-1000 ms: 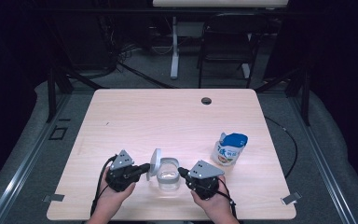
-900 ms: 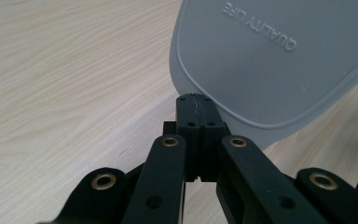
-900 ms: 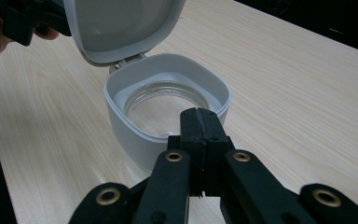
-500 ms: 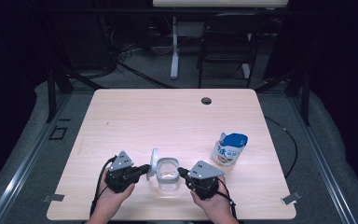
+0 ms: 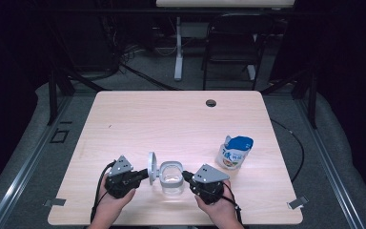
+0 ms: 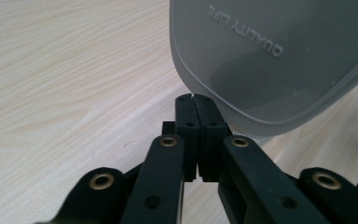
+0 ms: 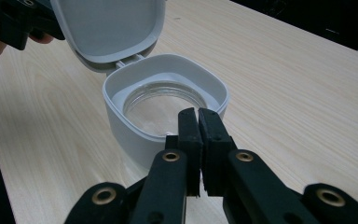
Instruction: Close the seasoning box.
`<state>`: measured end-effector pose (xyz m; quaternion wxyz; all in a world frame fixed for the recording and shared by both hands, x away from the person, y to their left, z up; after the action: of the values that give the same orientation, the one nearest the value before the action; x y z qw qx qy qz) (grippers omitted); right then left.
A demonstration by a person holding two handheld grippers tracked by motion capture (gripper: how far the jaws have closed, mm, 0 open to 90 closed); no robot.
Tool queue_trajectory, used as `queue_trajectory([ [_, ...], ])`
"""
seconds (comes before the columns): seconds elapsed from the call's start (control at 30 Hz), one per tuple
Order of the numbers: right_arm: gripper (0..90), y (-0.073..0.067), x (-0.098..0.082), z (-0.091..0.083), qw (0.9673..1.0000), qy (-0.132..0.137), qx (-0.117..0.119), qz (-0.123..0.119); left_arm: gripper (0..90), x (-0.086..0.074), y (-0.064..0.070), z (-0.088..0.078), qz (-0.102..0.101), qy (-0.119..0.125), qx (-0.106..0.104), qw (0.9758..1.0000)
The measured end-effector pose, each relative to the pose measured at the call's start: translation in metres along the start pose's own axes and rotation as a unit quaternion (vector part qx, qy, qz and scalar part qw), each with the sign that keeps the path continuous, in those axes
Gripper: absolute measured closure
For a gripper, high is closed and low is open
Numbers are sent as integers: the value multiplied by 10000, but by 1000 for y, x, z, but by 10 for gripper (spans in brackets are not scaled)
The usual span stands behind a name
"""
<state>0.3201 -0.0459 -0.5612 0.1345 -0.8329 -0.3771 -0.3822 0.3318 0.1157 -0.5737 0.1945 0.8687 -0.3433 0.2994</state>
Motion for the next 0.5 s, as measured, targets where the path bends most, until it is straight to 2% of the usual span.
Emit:
queue_trajectory([
  [0.1, 868, 1, -1, -2, 10000, 1, -13, 6, 841, -3, -3, -3, -59, 41, 11, 10000],
  [0.17, 852, 3, -2, -3, 10000, 14, -31, 21, 781, -4, -5, -5, -85, 95, 5, 9999],
  [0.33, 788, 7, -6, -8, 9999, 61, -45, 76, 661, -8, -11, -7, -211, 278, 140, 9993],
  [0.43, 749, 10, -8, -11, 9998, 84, -108, 122, 622, -10, -14, -7, -191, 304, 272, 9990],
  [0.5, 717, 12, -10, -13, 9998, 69, -115, 152, 608, -13, -16, -6, -216, 259, 254, 9991],
])
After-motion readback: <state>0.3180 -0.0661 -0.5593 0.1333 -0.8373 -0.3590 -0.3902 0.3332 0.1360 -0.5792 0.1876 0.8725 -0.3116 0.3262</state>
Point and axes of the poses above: each handheld gripper's, and its own axes: z roughly forward along the jaws, x roughly out of its top, y roughly to its right, the point moved 10 cm from there along z, roughly forward along the jaws, and after that the axes turned 14 degrees about -y, right-handed, at the moved point
